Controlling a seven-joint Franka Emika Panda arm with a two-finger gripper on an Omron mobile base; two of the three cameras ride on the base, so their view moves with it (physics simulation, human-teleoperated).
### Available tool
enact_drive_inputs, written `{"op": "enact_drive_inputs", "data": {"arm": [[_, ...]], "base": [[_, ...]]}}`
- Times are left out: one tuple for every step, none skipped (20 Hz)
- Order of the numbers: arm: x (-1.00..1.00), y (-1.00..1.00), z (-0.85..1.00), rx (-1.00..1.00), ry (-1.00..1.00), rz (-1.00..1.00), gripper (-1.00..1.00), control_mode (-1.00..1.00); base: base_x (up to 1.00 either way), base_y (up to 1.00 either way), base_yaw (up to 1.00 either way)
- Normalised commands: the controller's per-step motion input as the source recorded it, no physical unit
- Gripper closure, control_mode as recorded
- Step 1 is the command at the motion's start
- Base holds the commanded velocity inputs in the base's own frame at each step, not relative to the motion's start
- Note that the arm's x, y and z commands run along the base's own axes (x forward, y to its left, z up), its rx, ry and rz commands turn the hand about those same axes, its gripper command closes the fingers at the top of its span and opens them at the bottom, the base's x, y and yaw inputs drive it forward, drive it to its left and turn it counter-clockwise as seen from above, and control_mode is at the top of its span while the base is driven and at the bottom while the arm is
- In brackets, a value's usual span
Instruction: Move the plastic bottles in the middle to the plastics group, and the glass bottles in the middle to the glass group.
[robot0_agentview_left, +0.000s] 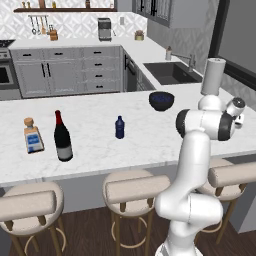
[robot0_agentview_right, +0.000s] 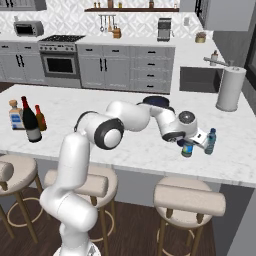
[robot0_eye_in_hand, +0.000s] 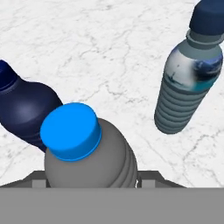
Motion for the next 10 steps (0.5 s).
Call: {"op": "enact_drive_inputs", "data": {"arm": [[-0.1, 0.0, -0.29, 0.0, 0.0, 0.13, 1.0, -1.0], [-0.16, -0.03, -0.32, 0.0, 0.0, 0.14, 1.0, -1.0], [-0.22, -0.03, -0.35, 0.0, 0.0, 0.14, 1.0, -1.0], [-0.28, 0.0, -0.37, 0.0, 0.0, 0.14, 1.0, -1.0], [-0.28, 0.0, -0.37, 0.0, 0.0, 0.13, 1.0, -1.0], [-0.26, 0.0, -0.37, 0.0, 0.0, 0.12, 1.0, -1.0], [-0.24, 0.0, -0.36, 0.0, 0.0, 0.11, 1.0, -1.0], [-0.22, 0.0, -0.35, 0.0, 0.0, 0.09, 1.0, -1.0], [-0.2, 0.0, -0.34, 0.0, 0.0, 0.08, 1.0, -1.0], [-0.16, 0.0, -0.36, 0.0, 0.0, 0.07, 1.0, -1.0]], "base": [[0.0, 0.0, 0.0], [0.0, 0.0, 0.0], [0.0, 0.0, 0.0], [0.0, 0.0, 0.0], [0.0, 0.0, 0.0], [0.0, 0.0, 0.0], [0.0, 0.0, 0.0], [0.0, 0.0, 0.0], [0.0, 0.0, 0.0], [0.0, 0.0, 0.0]]}}
